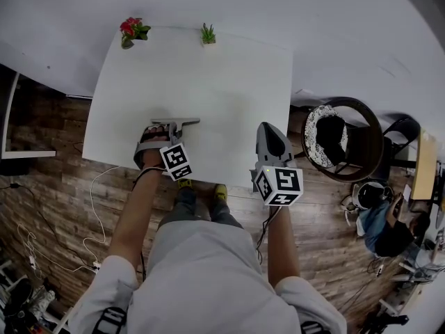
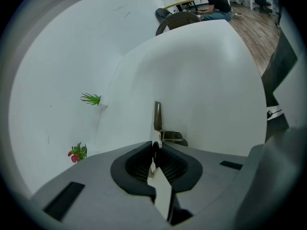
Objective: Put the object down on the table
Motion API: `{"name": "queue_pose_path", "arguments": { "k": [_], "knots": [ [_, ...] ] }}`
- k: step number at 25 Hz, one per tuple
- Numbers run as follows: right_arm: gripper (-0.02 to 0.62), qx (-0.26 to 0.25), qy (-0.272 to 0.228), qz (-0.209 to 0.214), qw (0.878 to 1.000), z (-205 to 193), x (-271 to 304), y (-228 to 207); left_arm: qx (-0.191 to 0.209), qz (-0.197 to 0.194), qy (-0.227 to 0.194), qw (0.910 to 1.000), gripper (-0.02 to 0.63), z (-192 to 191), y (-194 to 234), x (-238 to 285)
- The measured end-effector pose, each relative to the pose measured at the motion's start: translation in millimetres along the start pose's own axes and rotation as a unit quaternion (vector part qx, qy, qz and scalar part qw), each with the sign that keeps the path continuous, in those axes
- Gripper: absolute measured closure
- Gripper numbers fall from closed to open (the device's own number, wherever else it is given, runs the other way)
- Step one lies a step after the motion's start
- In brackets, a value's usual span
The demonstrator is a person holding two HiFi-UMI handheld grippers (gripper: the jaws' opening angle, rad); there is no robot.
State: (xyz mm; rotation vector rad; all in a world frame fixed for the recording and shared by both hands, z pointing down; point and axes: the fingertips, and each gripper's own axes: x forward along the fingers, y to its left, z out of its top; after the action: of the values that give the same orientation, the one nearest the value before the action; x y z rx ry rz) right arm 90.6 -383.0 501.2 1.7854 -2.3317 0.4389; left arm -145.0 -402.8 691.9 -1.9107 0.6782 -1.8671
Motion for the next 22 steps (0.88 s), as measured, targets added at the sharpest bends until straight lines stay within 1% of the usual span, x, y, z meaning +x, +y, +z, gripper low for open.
{"name": "queue_pose_path", "arguments": {
  "k": [5, 8, 10, 13, 16, 22],
  "knots": [
    [0.586, 0.001, -0.002, -0.001, 1.0, -0.2, -2.3, -1.6, 0.022, -0.015, -0.001, 0.9996, 0.574, -0.3, -3.9, -0.5],
    [0.586, 0.004, 0.0, -0.002, 1.0, -1.2, -3.1, -2.6, 0.029, -0.026, -0.003, 0.9992, 0.574, 0.7, -3.5, -1.3],
    [0.586, 0.003, 0.0, -0.001, 1.0, -1.4, -3.5, -2.5, 0.03, -0.026, -0.008, 0.9992, 0.574, 1.0, -3.2, -2.4],
    [0.586, 0.005, 0.0, -0.002, 1.0, -1.9, -4.5, -3.4, 0.024, -0.005, -0.019, 0.9995, 0.575, 0.3, -3.9, -4.5],
    [0.586, 0.004, 0.001, -0.003, 1.0, -2.8, -4.7, -4.6, 0.028, 0.016, -0.021, 0.9993, 0.574, -1.2, -6.3, -5.6],
    [0.586, 0.004, 0.002, 0.001, 1.0, -5.2, -4.9, -1.0, 0.011, 0.031, -0.023, 0.9992, 0.574, -3.4, -3.3, -8.6]
  ]
}}
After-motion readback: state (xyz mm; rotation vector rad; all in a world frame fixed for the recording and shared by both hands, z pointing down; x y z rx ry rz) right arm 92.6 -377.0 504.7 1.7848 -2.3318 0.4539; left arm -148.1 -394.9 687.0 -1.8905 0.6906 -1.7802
